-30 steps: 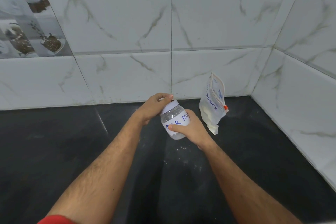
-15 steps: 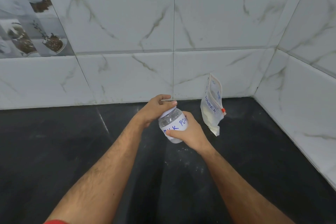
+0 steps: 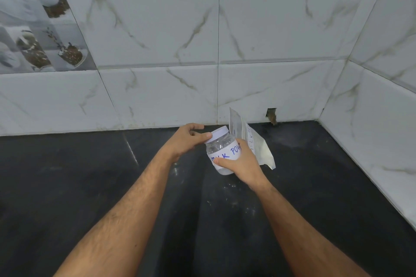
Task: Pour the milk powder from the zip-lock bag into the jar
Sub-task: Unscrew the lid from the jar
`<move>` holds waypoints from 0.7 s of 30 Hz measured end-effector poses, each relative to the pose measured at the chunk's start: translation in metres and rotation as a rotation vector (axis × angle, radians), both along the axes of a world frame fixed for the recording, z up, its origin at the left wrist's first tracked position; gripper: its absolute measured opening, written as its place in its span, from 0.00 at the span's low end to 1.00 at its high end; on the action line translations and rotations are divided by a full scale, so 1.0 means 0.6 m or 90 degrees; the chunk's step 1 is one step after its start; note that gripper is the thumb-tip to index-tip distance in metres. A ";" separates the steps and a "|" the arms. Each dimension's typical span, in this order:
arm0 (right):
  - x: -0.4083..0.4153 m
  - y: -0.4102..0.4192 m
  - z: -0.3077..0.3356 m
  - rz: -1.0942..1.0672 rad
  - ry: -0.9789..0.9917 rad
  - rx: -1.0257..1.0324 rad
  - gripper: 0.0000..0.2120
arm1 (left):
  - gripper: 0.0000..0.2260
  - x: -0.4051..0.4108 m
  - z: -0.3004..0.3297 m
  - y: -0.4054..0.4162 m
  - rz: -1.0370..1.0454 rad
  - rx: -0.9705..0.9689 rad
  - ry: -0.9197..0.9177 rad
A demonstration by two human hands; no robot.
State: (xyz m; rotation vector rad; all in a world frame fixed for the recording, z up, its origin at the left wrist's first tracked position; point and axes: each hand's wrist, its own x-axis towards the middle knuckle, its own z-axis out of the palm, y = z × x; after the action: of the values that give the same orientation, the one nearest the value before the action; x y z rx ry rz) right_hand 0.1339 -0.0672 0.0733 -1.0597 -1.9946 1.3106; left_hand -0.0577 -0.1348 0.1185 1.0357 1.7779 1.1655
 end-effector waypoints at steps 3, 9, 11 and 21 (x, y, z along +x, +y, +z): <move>-0.003 -0.010 -0.004 0.018 0.001 -0.006 0.31 | 0.24 0.013 0.001 0.007 -0.020 0.006 -0.020; -0.010 -0.014 -0.008 0.008 0.011 -0.002 0.32 | 0.14 0.029 -0.001 0.017 -0.026 0.046 -0.044; -0.008 -0.008 -0.008 0.004 0.010 -0.002 0.31 | 0.12 0.022 -0.001 0.015 -0.026 0.046 -0.046; -0.008 -0.004 0.001 -0.002 -0.013 0.011 0.31 | 0.26 0.004 0.003 0.012 0.006 0.026 0.006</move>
State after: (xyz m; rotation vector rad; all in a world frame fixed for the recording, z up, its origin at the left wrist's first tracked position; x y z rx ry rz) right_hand 0.1291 -0.0697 0.0737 -1.0722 -2.0156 1.2827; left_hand -0.0552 -0.1276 0.1201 1.0590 1.7741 1.2084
